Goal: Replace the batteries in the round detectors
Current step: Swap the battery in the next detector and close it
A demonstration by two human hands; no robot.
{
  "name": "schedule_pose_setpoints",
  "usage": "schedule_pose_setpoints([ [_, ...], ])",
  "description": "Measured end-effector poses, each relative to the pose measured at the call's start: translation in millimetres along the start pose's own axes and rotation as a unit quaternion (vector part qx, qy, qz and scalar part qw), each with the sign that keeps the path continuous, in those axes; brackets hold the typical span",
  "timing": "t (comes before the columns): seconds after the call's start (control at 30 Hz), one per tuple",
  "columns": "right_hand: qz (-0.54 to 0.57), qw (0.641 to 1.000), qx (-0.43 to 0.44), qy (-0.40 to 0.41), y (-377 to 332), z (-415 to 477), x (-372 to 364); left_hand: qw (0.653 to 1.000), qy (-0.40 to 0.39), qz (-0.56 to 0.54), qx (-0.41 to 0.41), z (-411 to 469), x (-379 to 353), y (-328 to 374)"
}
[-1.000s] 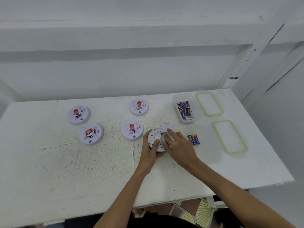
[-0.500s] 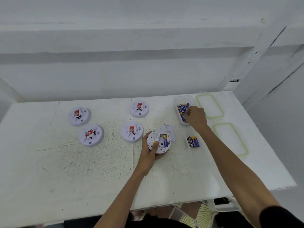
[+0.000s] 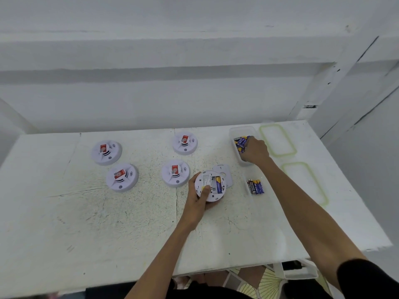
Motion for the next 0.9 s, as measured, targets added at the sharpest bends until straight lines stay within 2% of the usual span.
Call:
schedule_pose_setpoints([
  [0.17, 0.027, 0.998, 0.058, 0.009, -3, -12, 22, 1.000, 0.004, 0.003, 0.006, 0, 0, -1],
  [0.37, 0.118, 0.980, 0.122, 0.106, -20, -66, 44, 1.000, 0.006, 0.009, 0.003, 1, 2, -1],
  [0.53, 0.251, 0.951, 0.174, 0.044, -30, -116, 15, 1.000, 0.009, 0.009, -0.005, 1, 0, -2],
  [0.7, 0.234, 0.943, 0.228, 0.066, -36, -150, -22, 1.000, 0.020, 0.016, -0.016, 0, -1, 0],
  [0.83, 0.156, 0.934, 0.298, 0.119, -37, -169, -41, 1.000, 0.016, 0.013, -0.020, -1, -2, 0],
  [0.9, 0.153, 0.930, 0.310, 0.130, -35, -177, -46, 1.000, 0.017, 0.016, -0.021, -1, -2, 1],
])
Point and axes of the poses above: each hand's wrist, its own z-axis towards the middle knuckle, its own x-axis out of the back of the hand, y = z × x, the point moved 4 cm from there along z, towards the middle knuckle, and after that the axes turned 5 degrees about z, right-handed, at the moved point
